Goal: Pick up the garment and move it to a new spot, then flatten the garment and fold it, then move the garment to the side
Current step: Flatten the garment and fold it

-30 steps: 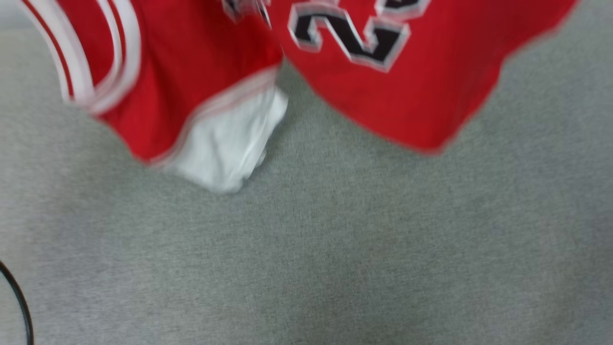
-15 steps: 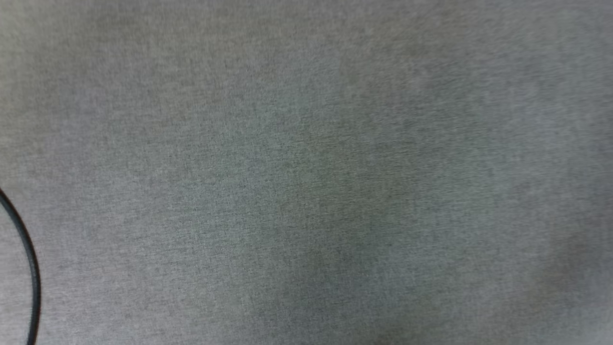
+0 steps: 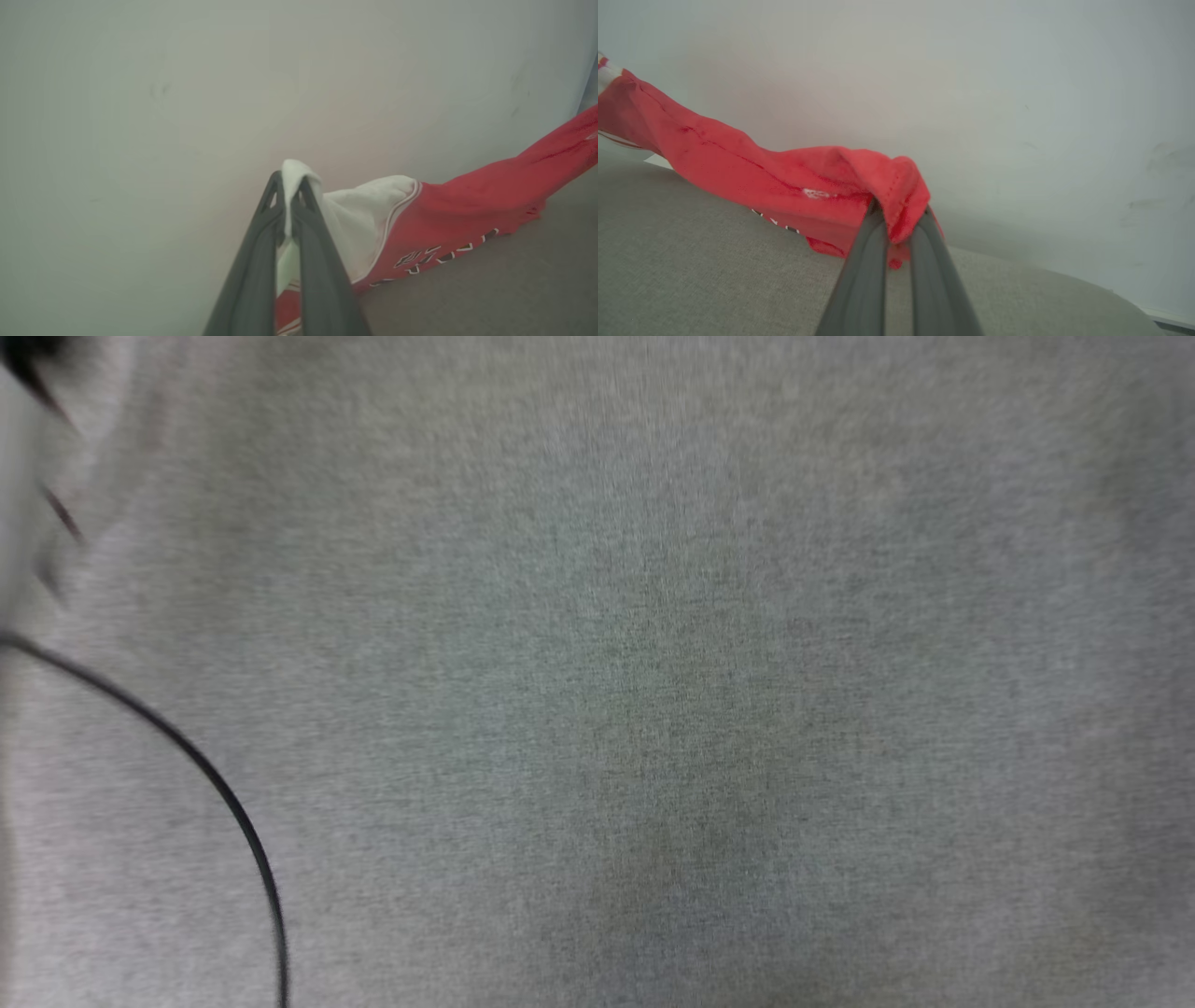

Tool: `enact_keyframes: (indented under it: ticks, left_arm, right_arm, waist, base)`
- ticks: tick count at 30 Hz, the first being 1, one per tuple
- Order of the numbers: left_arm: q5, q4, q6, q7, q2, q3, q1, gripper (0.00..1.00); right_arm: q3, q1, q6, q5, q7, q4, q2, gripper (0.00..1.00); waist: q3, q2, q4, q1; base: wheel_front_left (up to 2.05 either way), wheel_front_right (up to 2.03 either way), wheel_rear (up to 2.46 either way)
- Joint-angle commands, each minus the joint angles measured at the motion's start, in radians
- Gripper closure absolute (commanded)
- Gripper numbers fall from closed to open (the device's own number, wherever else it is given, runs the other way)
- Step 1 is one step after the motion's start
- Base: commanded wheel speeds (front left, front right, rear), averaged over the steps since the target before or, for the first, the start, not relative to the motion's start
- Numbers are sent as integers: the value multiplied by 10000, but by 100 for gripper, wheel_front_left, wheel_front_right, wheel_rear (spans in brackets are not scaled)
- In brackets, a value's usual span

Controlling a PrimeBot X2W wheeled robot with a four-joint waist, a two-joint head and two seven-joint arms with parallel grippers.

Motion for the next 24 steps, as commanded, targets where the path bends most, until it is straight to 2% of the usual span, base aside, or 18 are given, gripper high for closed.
enact_keyframes:
  ticks: [1, 8, 14, 24]
  left_arm:
    - [-101, -39, 78, -100, -95, -119, 923, 100]
    - [-735, -695, 420, -199, -158, -307, 4709, 100]
    - [-1201, -1753, 829, 260, 313, -792, 7610, 100]
    - [-2316, -4745, 1894, 1888, 2140, -1231, 11675, 100]
  right_arm:
    - [105, 583, -11, 267, -115, 247, 158, 100]
    - [1267, 2819, -11, 921, -266, 737, -17, 100]
    - [2264, 4546, -9, 1703, -321, 638, -582, 100]
    - [3034, 6763, -9, 2919, -533, -105, -1458, 100]
  waist:
    - [-578, 0, 120, -1]
    - [-2125, 0, 230, -1]
    - [-3452, 0, 428, -1]
    - [-4972, 0, 675, -1]
  base:
    - [0, 0, 0]
    - [0, 0, 0]
    - [0, 0, 0]
    - [0, 0, 0]
